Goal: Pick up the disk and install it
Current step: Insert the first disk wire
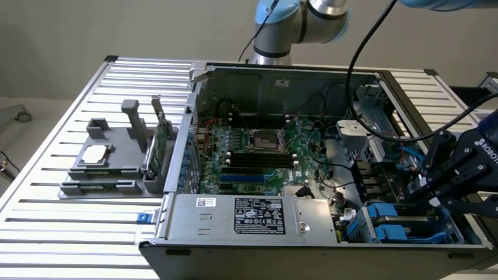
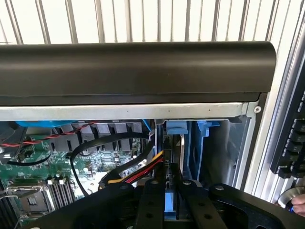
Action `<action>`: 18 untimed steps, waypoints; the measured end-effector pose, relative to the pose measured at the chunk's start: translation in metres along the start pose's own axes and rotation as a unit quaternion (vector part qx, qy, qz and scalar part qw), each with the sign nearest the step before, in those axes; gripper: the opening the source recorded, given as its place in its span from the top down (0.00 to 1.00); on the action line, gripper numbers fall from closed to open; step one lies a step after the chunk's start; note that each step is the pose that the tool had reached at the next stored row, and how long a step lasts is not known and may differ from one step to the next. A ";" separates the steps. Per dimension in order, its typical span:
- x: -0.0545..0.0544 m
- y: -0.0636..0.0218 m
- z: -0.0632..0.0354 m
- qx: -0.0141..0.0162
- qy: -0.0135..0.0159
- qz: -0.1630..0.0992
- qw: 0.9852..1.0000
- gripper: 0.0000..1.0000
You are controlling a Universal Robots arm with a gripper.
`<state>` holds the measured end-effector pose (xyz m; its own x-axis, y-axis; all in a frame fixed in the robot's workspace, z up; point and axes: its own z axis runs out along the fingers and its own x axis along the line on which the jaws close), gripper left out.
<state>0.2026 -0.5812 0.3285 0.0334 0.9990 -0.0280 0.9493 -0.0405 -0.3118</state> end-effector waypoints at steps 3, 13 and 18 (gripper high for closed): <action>0.000 0.0000 -0.0001 0.000 0.002 0.006 1.000 0.83; -0.002 0.0002 0.0000 0.000 0.003 0.009 1.000 0.83; -0.003 0.0003 0.0001 0.000 0.003 0.009 1.000 0.83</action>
<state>0.2028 -0.5840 0.3284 0.0525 0.9982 -0.0280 0.9483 -0.0586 -0.3118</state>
